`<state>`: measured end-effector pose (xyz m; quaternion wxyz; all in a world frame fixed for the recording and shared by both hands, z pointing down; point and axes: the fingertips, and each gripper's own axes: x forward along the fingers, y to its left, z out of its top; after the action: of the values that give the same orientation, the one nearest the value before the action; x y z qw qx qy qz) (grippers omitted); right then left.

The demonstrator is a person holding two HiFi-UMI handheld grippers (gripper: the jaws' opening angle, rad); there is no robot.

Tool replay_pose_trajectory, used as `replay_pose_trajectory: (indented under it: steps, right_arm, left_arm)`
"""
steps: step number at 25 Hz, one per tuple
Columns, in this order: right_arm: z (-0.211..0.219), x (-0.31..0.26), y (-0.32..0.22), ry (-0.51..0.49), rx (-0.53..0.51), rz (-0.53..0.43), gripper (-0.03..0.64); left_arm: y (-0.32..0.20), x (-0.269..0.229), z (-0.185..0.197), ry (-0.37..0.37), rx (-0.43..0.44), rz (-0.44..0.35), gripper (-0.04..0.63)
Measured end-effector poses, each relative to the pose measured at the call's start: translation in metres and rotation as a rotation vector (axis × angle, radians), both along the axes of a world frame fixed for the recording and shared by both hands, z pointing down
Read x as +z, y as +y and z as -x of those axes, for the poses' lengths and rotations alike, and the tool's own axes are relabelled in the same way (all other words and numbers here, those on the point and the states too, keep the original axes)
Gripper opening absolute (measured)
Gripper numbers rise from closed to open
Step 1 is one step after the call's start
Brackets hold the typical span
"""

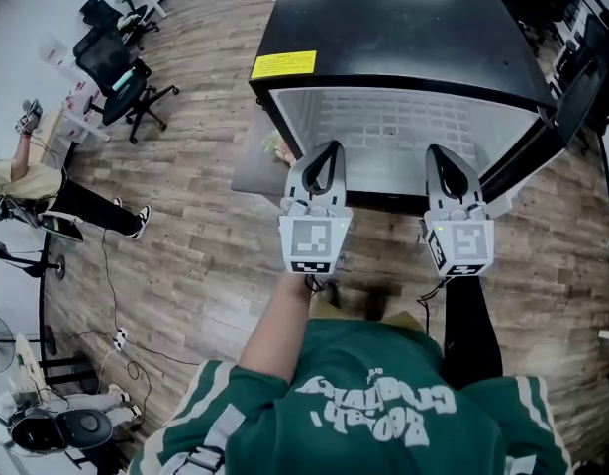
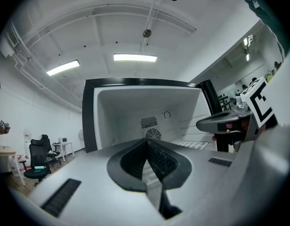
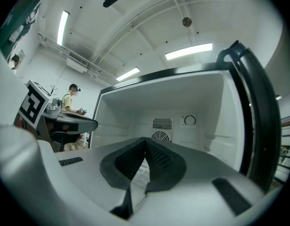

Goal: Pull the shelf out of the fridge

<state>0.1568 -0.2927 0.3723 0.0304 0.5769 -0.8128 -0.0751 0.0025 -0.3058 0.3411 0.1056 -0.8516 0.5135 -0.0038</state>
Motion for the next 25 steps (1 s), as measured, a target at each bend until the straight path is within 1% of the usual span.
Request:
replay_pose_trajectory:
  steps: [2, 3, 4, 5, 6, 7, 9, 11, 12, 13, 15, 18, 20, 25]
  right_arm:
    - [0.004, 0.003, -0.002, 0.043, 0.007, 0.016, 0.011]
    - [0.008, 0.006, -0.005, 0.084, 0.009, 0.029, 0.011]
    - [0.012, 0.010, -0.007, 0.140, 0.006, 0.046, 0.039]
    - [0.017, 0.017, -0.010, 0.211, -0.004, 0.066, 0.101]
    - [0.023, 0.025, -0.012, 0.296, -0.016, 0.086, 0.144]
    - [0.027, 0.034, -0.014, 0.393, -0.024, 0.104, 0.172]
    - [0.031, 0.057, -0.020, 0.633, -0.026, 0.119, 0.226]
    - [0.030, 0.081, -0.028, 0.884, -0.008, 0.121, 0.275]
    - [0.029, 0.088, -0.033, 0.978, 0.013, 0.115, 0.298]
    - [0.028, 0.093, -0.039, 1.045, 0.038, 0.104, 0.299]
    - [0.028, 0.098, -0.051, 1.127, 0.080, 0.087, 0.299]
    - [0.029, 0.104, -0.066, 1.189, 0.104, 0.090, 0.299]
    - [0.031, 0.107, -0.074, 1.212, 0.109, 0.093, 0.299]
    - [0.034, 0.117, -0.087, 1.227, 0.091, 0.132, 0.299]
  left_arm:
    - [-0.002, 0.000, 0.001, 0.002, 0.006, 0.000, 0.015]
    - [-0.004, 0.001, 0.001, 0.004, 0.009, 0.002, 0.015]
    - [-0.006, 0.002, 0.002, 0.006, 0.012, 0.005, 0.015]
    - [-0.007, 0.003, 0.002, 0.008, 0.015, 0.008, 0.015]
    - [-0.009, 0.004, 0.002, 0.009, 0.016, 0.011, 0.015]
    - [-0.010, 0.005, 0.003, 0.010, 0.018, 0.013, 0.015]
    - [-0.013, 0.008, 0.002, 0.011, 0.026, 0.019, 0.015]
    - [-0.014, 0.011, 0.000, 0.016, 0.033, 0.026, 0.015]
    - [-0.014, 0.013, 0.000, 0.018, 0.036, 0.030, 0.015]
    - [-0.014, 0.015, 0.001, 0.020, 0.039, 0.033, 0.015]
    - [-0.016, 0.016, 0.000, 0.023, 0.046, 0.036, 0.015]
    - [-0.020, 0.015, -0.001, 0.028, 0.055, 0.036, 0.015]
    - [-0.022, 0.014, 0.000, 0.028, 0.055, 0.035, 0.015]
    - [-0.028, 0.015, 0.002, 0.031, 0.059, 0.038, 0.015]
